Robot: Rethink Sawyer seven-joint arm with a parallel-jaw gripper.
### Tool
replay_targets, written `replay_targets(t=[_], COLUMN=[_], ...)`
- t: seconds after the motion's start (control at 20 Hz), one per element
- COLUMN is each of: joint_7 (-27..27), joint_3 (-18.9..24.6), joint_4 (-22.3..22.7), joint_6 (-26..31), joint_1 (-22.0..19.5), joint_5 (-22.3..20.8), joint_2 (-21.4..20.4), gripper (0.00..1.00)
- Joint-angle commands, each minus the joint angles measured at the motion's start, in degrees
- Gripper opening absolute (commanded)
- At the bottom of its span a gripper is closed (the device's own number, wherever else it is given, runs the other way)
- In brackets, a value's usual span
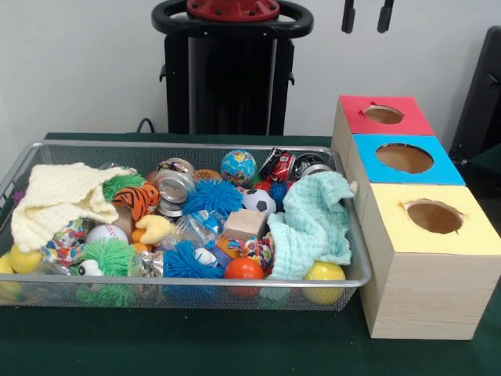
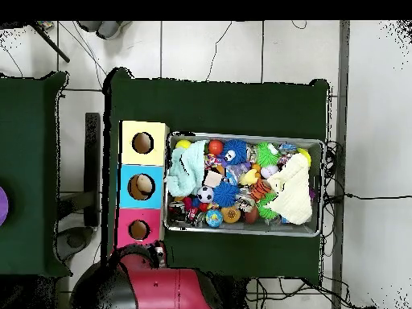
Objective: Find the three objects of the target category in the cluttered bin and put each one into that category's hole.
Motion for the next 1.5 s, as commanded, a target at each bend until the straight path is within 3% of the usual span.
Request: replay_targets(t=[0.05,1.5], joint_7=[11.30,8.27], joint_3=[0.13,0.44], joint_4=[-5.35,-20.06], joint_6=[2.89,7.08], joint_1=[0.03,-1.89], joint_5=[-0.22,0.10], joint_2=[3.91,14.44], gripper=[1.00,1.00])
